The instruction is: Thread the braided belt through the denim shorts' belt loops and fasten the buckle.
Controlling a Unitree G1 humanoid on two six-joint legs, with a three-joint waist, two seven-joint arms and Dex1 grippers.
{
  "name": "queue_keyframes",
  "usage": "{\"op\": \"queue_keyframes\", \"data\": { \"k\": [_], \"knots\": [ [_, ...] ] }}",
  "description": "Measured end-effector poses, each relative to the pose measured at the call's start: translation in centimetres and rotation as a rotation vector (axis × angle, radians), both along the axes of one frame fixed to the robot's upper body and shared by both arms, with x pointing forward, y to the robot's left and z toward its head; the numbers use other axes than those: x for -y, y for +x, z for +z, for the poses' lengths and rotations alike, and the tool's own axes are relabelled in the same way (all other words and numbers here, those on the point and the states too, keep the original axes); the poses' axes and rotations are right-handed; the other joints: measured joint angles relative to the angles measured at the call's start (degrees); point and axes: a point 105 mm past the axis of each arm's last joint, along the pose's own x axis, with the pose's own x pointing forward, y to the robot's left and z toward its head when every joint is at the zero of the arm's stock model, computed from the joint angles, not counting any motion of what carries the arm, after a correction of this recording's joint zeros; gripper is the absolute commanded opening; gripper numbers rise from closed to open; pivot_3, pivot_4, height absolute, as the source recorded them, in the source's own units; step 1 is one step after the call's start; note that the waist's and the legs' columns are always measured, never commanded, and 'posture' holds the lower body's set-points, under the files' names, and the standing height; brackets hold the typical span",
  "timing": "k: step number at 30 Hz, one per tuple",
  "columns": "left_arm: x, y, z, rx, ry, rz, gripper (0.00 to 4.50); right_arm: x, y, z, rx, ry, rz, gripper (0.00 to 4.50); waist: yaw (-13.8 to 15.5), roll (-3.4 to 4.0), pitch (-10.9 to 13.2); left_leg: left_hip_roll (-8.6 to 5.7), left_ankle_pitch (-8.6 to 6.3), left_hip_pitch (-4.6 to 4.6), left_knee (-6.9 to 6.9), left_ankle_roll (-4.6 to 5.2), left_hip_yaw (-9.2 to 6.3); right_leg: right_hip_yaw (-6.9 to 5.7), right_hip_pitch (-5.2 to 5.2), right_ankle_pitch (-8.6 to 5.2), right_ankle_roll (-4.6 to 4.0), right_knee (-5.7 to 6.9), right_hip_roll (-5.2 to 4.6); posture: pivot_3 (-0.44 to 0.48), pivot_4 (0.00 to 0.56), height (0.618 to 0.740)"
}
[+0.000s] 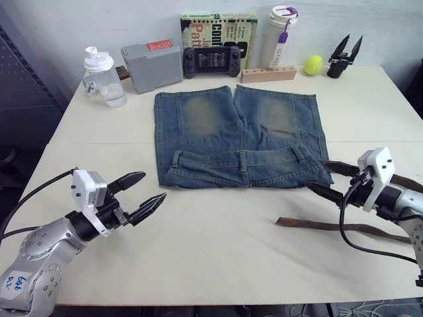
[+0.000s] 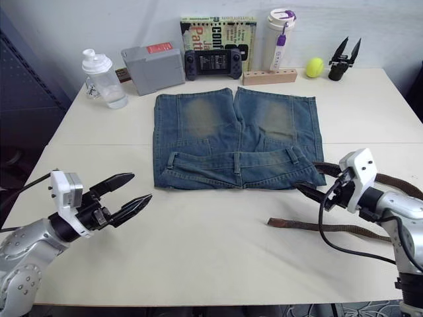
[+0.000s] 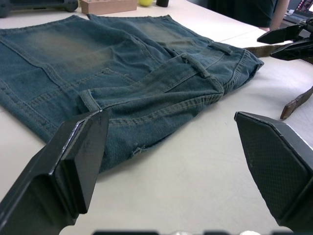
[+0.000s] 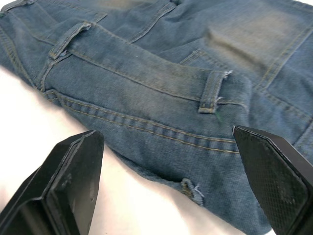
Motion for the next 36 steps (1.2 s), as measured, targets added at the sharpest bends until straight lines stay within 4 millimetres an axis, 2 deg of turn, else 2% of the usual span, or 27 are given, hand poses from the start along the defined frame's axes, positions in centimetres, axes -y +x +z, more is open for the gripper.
{"op": "queue_keyframes", "data": {
  "k": [8, 11, 14, 16, 18, 22, 25, 28, 29, 30, 34, 36],
  "knots": [
    [0.8, 0.2, 0.2, 0.015, 0.030, -0.051, 4.50, -0.3, -0.5, 0.2, -0.023, -0.014, 0.056, 4.47, 0.0, 0.02, 0.0, -0.01, 0.00, -0.01, -0.01, 0.00, 0.06, 0.06, -0.03, 0.00, 0.00, -0.01, 0.02, 0.000, 0.150, 0.722],
    [1.5, -0.1, -0.1, 0.001, 0.049, -0.110, 4.50, -0.4, -1.5, 0.9, -0.082, -0.064, 0.146, 4.47, 0.0, 0.02, 0.0, 0.00, 0.00, -0.01, -0.01, 0.00, 0.09, 0.08, -0.04, 0.00, 0.00, -0.01, 0.04, 0.000, 0.150, 0.722],
    [2.8, -1.0, -0.3, -0.014, 0.088, -0.220, 4.50, -1.3, -3.8, 1.3, -0.185, -0.173, 0.339, 4.47, 0.1, 0.03, 0.0, 0.08, -0.04, 0.00, 0.02, -0.06, 0.09, 0.10, -0.03, 0.00, 0.00, -0.03, 0.13, 0.000, 0.150, 0.722],
    [3.7, -1.8, -0.4, -0.016, 0.109, -0.295, 4.50, -1.5, -5.2, 0.3, -0.287, -0.257, 0.433, 4.47, 0.1, -0.08, 0.1, 0.16, -0.04, 0.01, -0.02, -0.07, 0.08, 0.10, -0.03, 0.00, -0.01, -0.08, 0.15, 0.000, 0.150, 0.722],
    [4.3, -2.4, -0.6, -0.029, 0.129, -0.353, 4.50, -1.6, -5.6, -0.9, -0.331, -0.327, 0.486, 4.47, 0.0, -0.16, 0.1, 0.19, -0.05, 0.03, 0.00, -0.08, 0.12, 0.13, -0.03, 0.00, -0.01, -0.08, 0.18, 0.000, 0.150, 0.722],
    [4.9, -3.2, -0.6, -0.030, 0.156, -0.423, 4.50, -0.4, -4.8, -3.2, -0.364, -0.456, 0.469, 4.47, -0.1, -0.14, 0.1, 0.38, -0.06, 0.03, -0.01, -0.10, 0.24, 0.20, -0.08, 0.00, -0.01, -0.08, 0.22, 0.000, 0.150, 0.722],
    [5.0, -3.4, -0.7, -0.037, 0.165, -0.443, 4.50, 1.2, -4.0, -4.8, -0.379, -0.563, 0.424, 4.47, 0.0, -0.14, 0.1, 0.48, -0.07, 0.01, 0.01, -0.13, 0.30, 0.21, -0.11, 0.00, -0.02, -0.10, 0.34, 0.000, 0.150, 0.722],
    [5.0, -3.5, -0.7, -0.039, 0.169, -0.452, 4.50, 1.5, -3.4, -5.2, -0.336, -0.613, 0.422, 3.22, -0.1, -0.14, 0.1, 0.53, -0.11, 0.05, 0.04, -0.20, 0.36, 0.28, -0.10, 0.00, -0.03, -0.12, 0.49, 0.000, 0.150, 0.722],
    [5.0, -3.5, -0.7, -0.040, 0.171, -0.456, 4.50, 1.6, -3.3, -5.2, -0.325, -0.621, 0.421, 2.60, 0.0, -0.14, 0.1, 0.56, -0.11, 0.06, 0.04, -0.21, 0.36, 0.29, -0.10, 0.00, -0.04, -0.12, 0.51, 0.000, 0.150, 0.722],
    [5.0, -3.5, -0.7, -0.042, 0.174, -0.461, 4.50, 1.7, -3.3, -5.3, -0.320, -0.625, 0.425, 2.21, 0.0, -0.15, 0.1, 0.58, -0.12, 0.06, 0.04, -0.22, 0.36, 0.28, -0.10, -0.01, -0.05, -0.12, 0.53, 0.000, 0.150, 0.722],
    [4.9, -3.6, -0.6, -0.043, 0.175, -0.470, 4.50, 1.4, -3.9, -5.7, -0.323, -0.622, 0.465, 0.18, 0.0, -0.29, 0.0, 0.61, -0.13, 0.08, 0.06, -0.25, 0.35, 0.27, -0.06, -0.01, -0.06, -0.13, 0.56, 0.000, 0.150, 0.722],
    [4.9, -3.6, -0.6, -0.043, 0.177, -0.471, 4.50, 1.2, -4.1, -5.7, -0.320, -0.616, 0.468, 0.08, 0.0, -0.33, 0.0, 0.63, -0.13, 0.11, 0.07, -0.25, 0.35, 0.29, -0.04, -0.01, -0.07, -0.12, 0.56, 0.000, 0.150, 0.722]
  ]
}}
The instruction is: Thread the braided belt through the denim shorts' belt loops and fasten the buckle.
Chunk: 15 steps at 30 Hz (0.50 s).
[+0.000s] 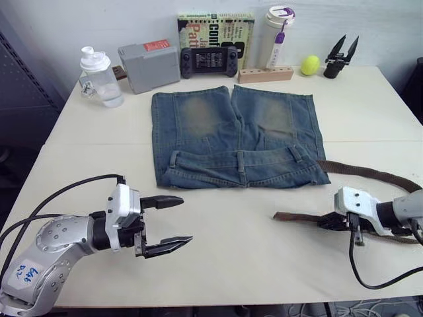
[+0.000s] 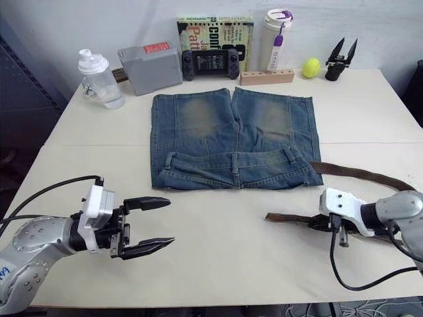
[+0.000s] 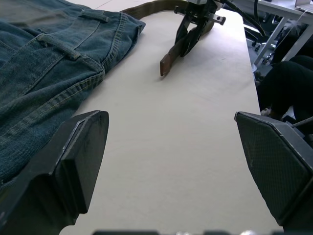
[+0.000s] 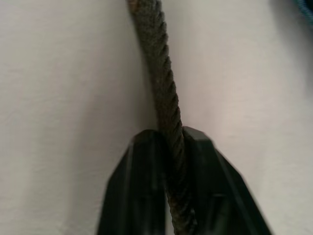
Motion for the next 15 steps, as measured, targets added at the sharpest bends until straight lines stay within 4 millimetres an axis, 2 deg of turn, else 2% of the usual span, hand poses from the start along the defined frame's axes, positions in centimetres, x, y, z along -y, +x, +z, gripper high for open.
{"op": "queue_keyframes", "data": {
  "k": [3, 5, 8, 10, 11, 15],
  "knots": [
    [-0.6, 0.4, 0.3, -0.014, 0.015, -0.023, 4.50, -1.1, -0.3, 0.0, -0.005, 0.059, 0.013, 0.08, 0.0, 0.00, 0.0, 0.00, -0.03, 0.01, 0.00, -0.06, -0.01, -0.02, -0.01, -0.04, -0.07, 0.03, 0.07, 0.000, 0.150, 0.722],
    [-1.7, 1.9, 1.5, 0.007, 0.018, -0.013, 4.50, -3.8, -0.4, 0.6, -0.002, 0.163, 0.074, 0.08, 0.0, 0.10, 0.1, 0.00, 0.00, -0.06, 0.06, -0.14, -0.03, -0.04, -0.10, -0.04, -0.14, 0.09, 0.15, 0.000, 0.150, 0.722],
    [-2.0, 3.4, 2.8, 0.041, 0.014, -0.028, 4.50, -5.9, -0.4, 2.3, 0.009, 0.223, 0.135, 0.08, 0.0, 0.38, 0.2, -0.06, 0.00, -0.10, 0.03, -0.15, 0.06, 0.03, -0.20, -0.04, -0.14, 0.12, 0.11, 0.000, 0.150, 0.722],
    [-1.6, 4.3, 3.3, 0.052, 0.023, -0.061, 4.50, -7.1, 0.0, 3.5, 0.033, 0.229, 0.172, 0.08, 0.1, 0.37, 0.2, -0.09, 0.00, -0.10, 0.07, -0.15, 0.07, 0.00, -0.20, -0.04, -0.14, 0.16, 0.12, 0.000, 0.150, 0.722],
    [-0.7, 4.8, 3.5, 0.068, 0.039, -0.108, 4.50, -8.8, 0.0, 4.7, 0.078, 0.235, 0.239, 0.08, 0.0, 0.33, 0.2, -0.08, -0.01, -0.10, 0.04, -0.16, 0.10, 0.00, -0.20, -0.04, -0.14, 0.13, 0.15, 0.000, 0.150, 0.722],
    [2.3, 4.7, 3.1, 0.015, -0.024, -0.252, 4.50, -11.5, 0.5, 4.5, 0.084, 0.256, 0.283, 0.08, 0.0, 0.20, 0.3, -0.10, -0.02, -0.20, 0.00, -0.17, 0.36, -0.02, -0.24, -0.04, -0.14, 0.07, 0.15, 0.000, 0.150, 0.722]
  ]
}}
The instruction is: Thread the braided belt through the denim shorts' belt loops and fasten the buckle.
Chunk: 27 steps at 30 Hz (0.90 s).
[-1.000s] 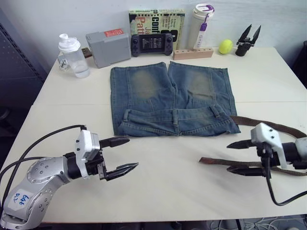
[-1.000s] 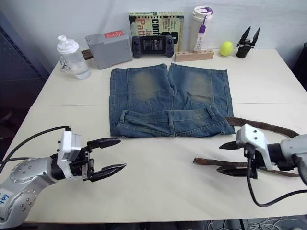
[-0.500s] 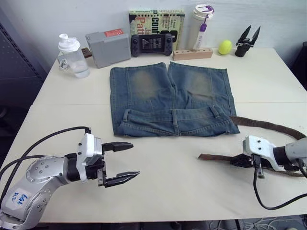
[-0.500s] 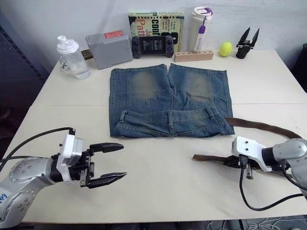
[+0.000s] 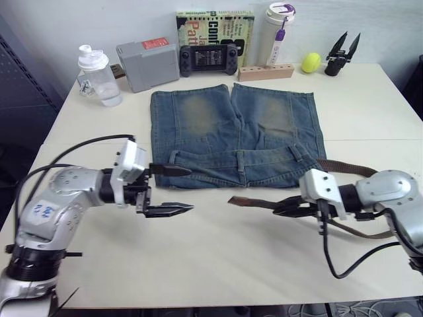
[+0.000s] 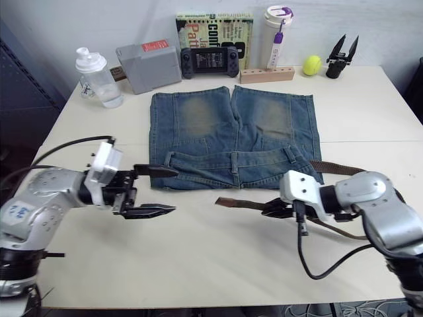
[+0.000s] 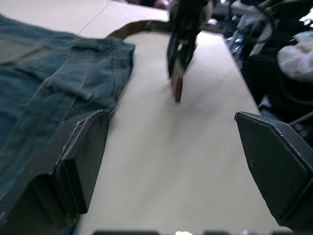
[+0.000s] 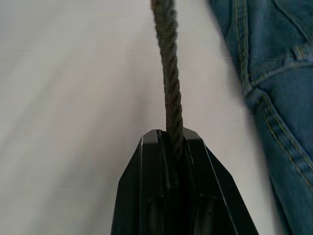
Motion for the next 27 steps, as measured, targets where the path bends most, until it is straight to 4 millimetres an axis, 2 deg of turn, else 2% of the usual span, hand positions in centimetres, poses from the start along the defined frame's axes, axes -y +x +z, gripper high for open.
{"op": "queue_keyframes", "data": {
  "k": [5, 10, 13, 16, 21, 27],
  "knots": [
    [1.9, -0.1, -0.7, -0.046, -0.035, -0.067, 4.50, -1.7, -0.2, 0.6, 0.028, 0.003, 0.043, 0.08, 0.0, -0.04, 0.0, 0.06, 0.01, 0.01, 0.07, -0.01, 0.15, 0.01, -0.01, 0.00, 0.00, 0.07, 0.04, 0.000, 0.150, 0.722],
    [2.4, 0.0, -1.0, -0.058, -0.020, -0.095, 4.50, -2.3, -0.4, 0.7, 0.026, 0.000, 0.054, 0.08, 0.0, -0.04, 0.0, 0.04, 0.01, 0.03, 0.10, -0.01, 0.17, 0.04, -0.01, 0.00, 0.00, 0.08, 0.03, 0.000, 0.150, 0.722],
    [2.4, 0.4, -1.7, -0.071, -0.002, -0.089, 3.73, -2.4, -0.5, 0.7, 0.018, 0.003, 0.053, 0.00, 0.0, -0.04, 0.0, 0.05, 0.01, 0.02, 0.10, -0.01, 0.18, 0.04, -0.01, 0.00, 0.00, 0.09, 0.04, 0.000, 0.150, 0.722],
    [2.8, 0.5, -2.1, -0.072, 0.006, -0.092, 2.47, -2.7, -0.8, 0.9, 0.026, 0.005, 0.067, 0.00, 0.0, -0.05, 0.0, 0.04, 0.01, 0.03, 0.11, -0.01, 0.18, 0.04, -0.01, 0.00, 0.00, 0.10, 0.04, 0.000, 0.150, 0.722],
    [3.3, 0.7, -2.3, -0.073, -0.001, -0.093, 0.03, -2.9, -0.9, 1.0, 0.022, 0.015, 0.069, 0.00, 0.0, -0.05, 0.0, 0.04, 0.01, 0.03, 0.11, -0.01, 0.18, 0.04, -0.01, 0.00, 0.00, 0.09, 0.04, 0.000, 0.150, 0.722],
    [3.3, 1.1, -2.5, -0.064, 0.002, -0.077, 0.03, -2.8, -0.9, 0.8, 0.008, 0.019, 0.053, 0.00, 0.0, -0.06, 0.0, 0.04, 0.01, 0.03, 0.11, -0.01, 0.18, 0.04, -0.01, 0.00, 0.00, 0.10, 0.03, 0.000, 0.150, 0.722]
  ]
}}
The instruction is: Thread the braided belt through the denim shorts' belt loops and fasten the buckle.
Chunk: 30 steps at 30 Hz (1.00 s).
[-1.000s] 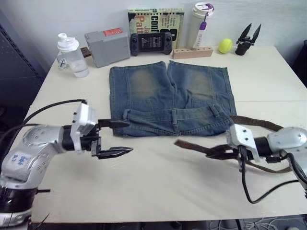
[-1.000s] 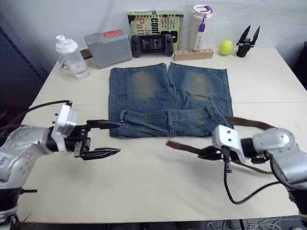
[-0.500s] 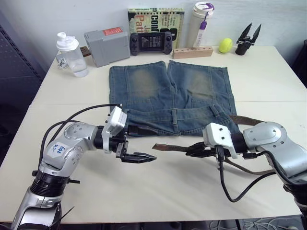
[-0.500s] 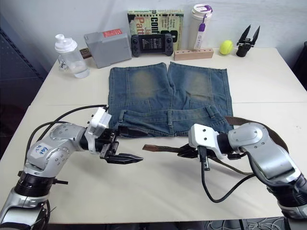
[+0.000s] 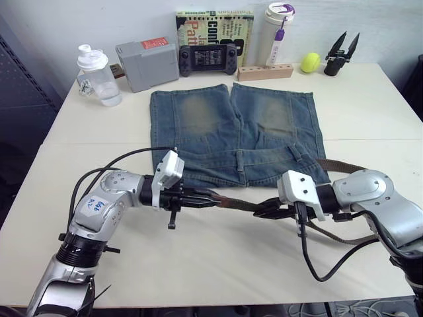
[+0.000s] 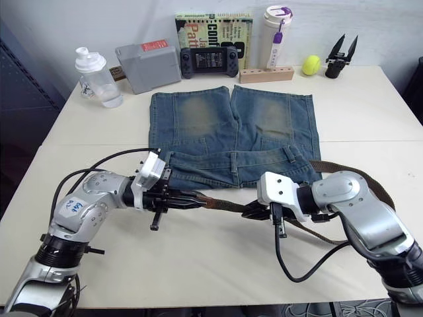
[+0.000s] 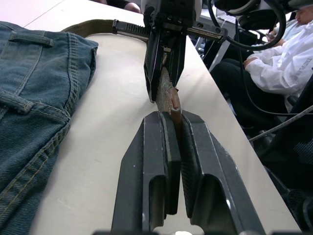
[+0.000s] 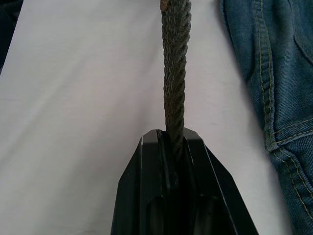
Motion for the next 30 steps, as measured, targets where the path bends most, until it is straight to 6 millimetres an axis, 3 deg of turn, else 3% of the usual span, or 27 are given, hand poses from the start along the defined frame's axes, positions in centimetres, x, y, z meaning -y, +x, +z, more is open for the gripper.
{"op": "queue_keyframes", "data": {
  "k": [2, 4, 5, 8, 9, 11, 13, 18, 20, 23, 25, 30],
  "knots": [
    [0.0, 0.0, 0.0, 0.002, 0.001, 0.001, 0.03, 0.0, 0.0, 0.0, -0.001, 0.000, -0.002, 0.00, 0.0, 0.00, 0.0, 0.00, 0.00, 0.00, 0.00, 0.00, 0.00, 0.00, 0.00, 0.00, 0.00, 0.00, 0.00, 0.000, 0.150, 0.722],
    [0.0, 0.2, 0.0, 0.007, 0.003, 0.005, 0.00, 0.0, 0.0, 0.0, -0.006, 0.003, -0.006, 0.86, 0.0, 0.00, 0.0, 0.00, 0.00, 0.00, 0.00, 0.00, 0.00, 0.00, 0.00, 0.00, 0.00, 0.00, 0.00, 0.000, 0.150, 0.722],
    [0.0, 0.5, 0.1, 0.008, 0.002, 0.011, 0.00, -0.1, 0.1, 0.0, -0.011, 0.010, -0.013, 0.97, 0.0, 0.00, 0.0, 0.00, 0.00, 0.00, 0.01, 0.00, 0.00, 0.00, 0.00, 0.00, 0.00, 0.01, 0.00, 0.000, 0.150, 0.722],
    [0.5, 0.8, 0.2, -0.020, -0.044, 0.025, 0.00, -0.9, 1.1, 2.3, -0.020, 0.183, -0.094, 2.23, 0.0, -0.01, 0.0, 0.01, 0.00, 0.00, 0.01, 0.00, -0.02, 0.00, 0.00, 0.00, 0.00, 0.02, 0.00, 0.000, 0.150, 0.722],
    [0.7, 0.9, 0.3, -0.032, -0.058, 0.027, 0.00, -0.8, 1.4, 3.1, -0.022, 0.227, -0.119, 2.93, 0.0, -0.01, 0.0, 0.01, 0.00, -0.02, 0.01, 0.00, -0.04, 0.00, 0.00, 0.00, 0.00, 0.03, 0.00, 0.000, 0.150, 0.722],
    [0.7, 0.9, 0.4, -0.048, -0.077, 0.036, 0.00, -0.5, 1.6, 4.1, -0.030, 0.280, -0.154, 3.74, 0.1, -0.02, 0.0, 0.01, 0.00, -0.03, 0.02, 0.00, -0.08, -0.03, 0.00, 0.00, 0.00, 0.03, -0.01, 0.000, 0.150, 0.722],
    [0.5, 1.0, 0.6, -0.063, -0.095, 0.048, 0.00, 0.1, 1.9, 5.1, -0.036, 0.328, -0.196, 4.25, 0.1, -0.03, 0.0, 0.00, 0.00, -0.05, 0.03, 0.00, -0.10, -0.04, 0.00, 0.00, 0.00, 0.03, -0.01, 0.000, 0.150, 0.722],
    [0.1, 1.0, 0.9, -0.192, -0.224, 0.106, 0.00, 2.6, 0.7, 7.6, -0.187, 0.599, -0.285, 4.39, 0.2, -0.07, 0.0, 0.00, 0.00, -0.05, 0.03, 0.02, -0.32, -0.01, 0.01, 0.00, 0.00, 0.06, -0.06, 0.000, 0.150, 0.722],
    [0.9, 0.3, 1.6, -0.332, -0.396, 0.164, 0.00, 2.0, -3.4, 7.1, -0.514, 0.903, -0.212, 4.39, 0.1, -0.18, 0.0, 0.00, 0.00, 0.04, 0.03, 0.02, -0.55, 0.10, 0.03, 0.00, 0.00, 0.18, -0.08, 0.000, 0.150, 0.722],
    [1.0, 0.0, 2.6, -0.404, -0.503, 0.221, 0.00, 0.7, -5.2, 5.9, -0.681, 1.008, -0.271, 4.39, 0.1, -0.24, 0.0, 0.07, 0.00, 0.13, 0.03, 0.02, -0.49, 0.38, 0.02, 0.00, 0.00, 0.26, -0.09, 0.000, 0.150, 0.722],
    [0.9, 0.0, 2.8, -0.441, -0.535, 0.258, 0.00, -0.5, -4.8, 5.1, -0.768, 1.092, -0.338, 4.39, 0.0, -0.30, 0.0, 0.01, 0.00, 0.14, 0.06, 0.02, -0.45, 0.49, 0.02, 0.00, 0.00, 0.28, -0.09, 0.000, 0.150, 0.722],
    [1.1, -0.4, 2.8, -0.479, -0.555, 0.293, 0.00, -2.0, -1.7, 2.9, -0.882, 1.290, -0.592, 4.39, 0.1, -0.28, -0.1, -0.09, 0.00, 0.10, 0.06, 0.02, -0.38, 0.61, -0.14, 0.00, 0.00, 0.34, -0.06, 0.000, 0.150, 0.722]
  ]
}}
